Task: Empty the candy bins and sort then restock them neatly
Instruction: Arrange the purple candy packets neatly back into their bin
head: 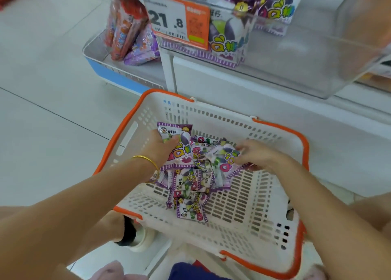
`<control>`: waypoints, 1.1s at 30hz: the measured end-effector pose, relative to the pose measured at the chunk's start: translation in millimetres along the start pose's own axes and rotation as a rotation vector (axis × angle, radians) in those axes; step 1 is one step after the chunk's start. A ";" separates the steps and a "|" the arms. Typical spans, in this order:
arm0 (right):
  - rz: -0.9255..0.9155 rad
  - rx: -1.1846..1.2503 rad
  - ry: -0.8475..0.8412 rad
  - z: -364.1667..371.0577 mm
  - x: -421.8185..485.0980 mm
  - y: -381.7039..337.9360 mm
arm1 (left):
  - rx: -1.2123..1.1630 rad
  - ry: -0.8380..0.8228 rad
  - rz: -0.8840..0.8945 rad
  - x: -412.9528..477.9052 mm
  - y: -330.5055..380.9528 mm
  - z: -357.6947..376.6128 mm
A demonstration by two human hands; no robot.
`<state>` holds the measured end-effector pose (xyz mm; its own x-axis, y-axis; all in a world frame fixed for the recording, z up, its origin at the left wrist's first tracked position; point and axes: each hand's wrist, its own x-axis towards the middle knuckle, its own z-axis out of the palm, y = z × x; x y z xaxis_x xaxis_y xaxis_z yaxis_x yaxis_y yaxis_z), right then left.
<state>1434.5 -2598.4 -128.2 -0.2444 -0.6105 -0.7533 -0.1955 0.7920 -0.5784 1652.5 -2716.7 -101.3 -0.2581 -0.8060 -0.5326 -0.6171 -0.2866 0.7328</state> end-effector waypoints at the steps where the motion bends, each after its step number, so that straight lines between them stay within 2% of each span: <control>1: -0.072 0.173 0.028 -5.0 -11.4 -7.1 | 0.006 0.015 -0.008 -3.0 2.7 1.8; 3: -0.195 0.526 -0.012 1.0 -31.9 -20.3 | -0.045 0.026 -0.037 -6.3 5.0 5.2; 5: -0.266 0.642 -0.048 19.6 -41.1 -28.5 | -0.124 0.015 -0.090 -9.0 9.5 7.8; 10: -0.292 0.513 0.029 64.6 -44.4 -39.0 | -0.346 -0.028 -0.099 -14.6 13.8 15.1; 13: -0.327 0.481 0.031 79.6 -41.6 -44.5 | -0.414 -0.053 -0.102 14.3 -13.3 19.8; 16: -0.351 0.423 0.003 88.0 -31.9 -48.2 | -0.326 -0.044 -0.049 4.7 -9.6 11.6; 19: -0.321 0.440 -0.167 79.6 -10.3 -44.3 | -0.211 -0.006 -0.009 16.2 -20.5 2.5; 20: -0.288 0.437 -0.175 73.5 2.0 -37.6 | -0.218 -0.019 -0.030 24.0 -27.7 1.0; 21: -0.240 0.403 -0.104 66.4 19.6 -25.1 | -0.222 -0.030 -0.052 31.0 -33.5 -1.2; 22: -0.187 0.297 0.032 59.0 39.5 -8.0 | -0.212 -0.036 -0.081 34.2 -35.5 -2.5; 24: -0.111 -0.131 0.275 45.0 78.2 36.8 | -0.223 -0.035 -0.103 31.4 -30.2 -3.7; 25: -0.105 -0.340 0.295 41.4 93.8 57.5 | -0.220 -0.041 -0.116 29.8 -28.7 -3.0; 27: -0.141 -0.607 0.205 43.1 118.6 86.3 | -0.224 -0.046 -0.138 29.5 -29.0 -0.1; 30: -0.194 -0.814 0.105 55.9 135.1 95.8 | -0.214 -0.060 -0.186 29.5 -30.0 6.2; 33: -0.122 -0.921 0.225 61.8 137.5 103.5 | -0.190 -0.083 -0.193 28.2 -27.3 11.2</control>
<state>1439.4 -2600.0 -311.1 -0.3311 -0.7511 -0.5712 -0.8789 0.4658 -0.1031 1653.8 -2725.8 -141.1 -0.2141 -0.6839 -0.6975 -0.5124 -0.5293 0.6763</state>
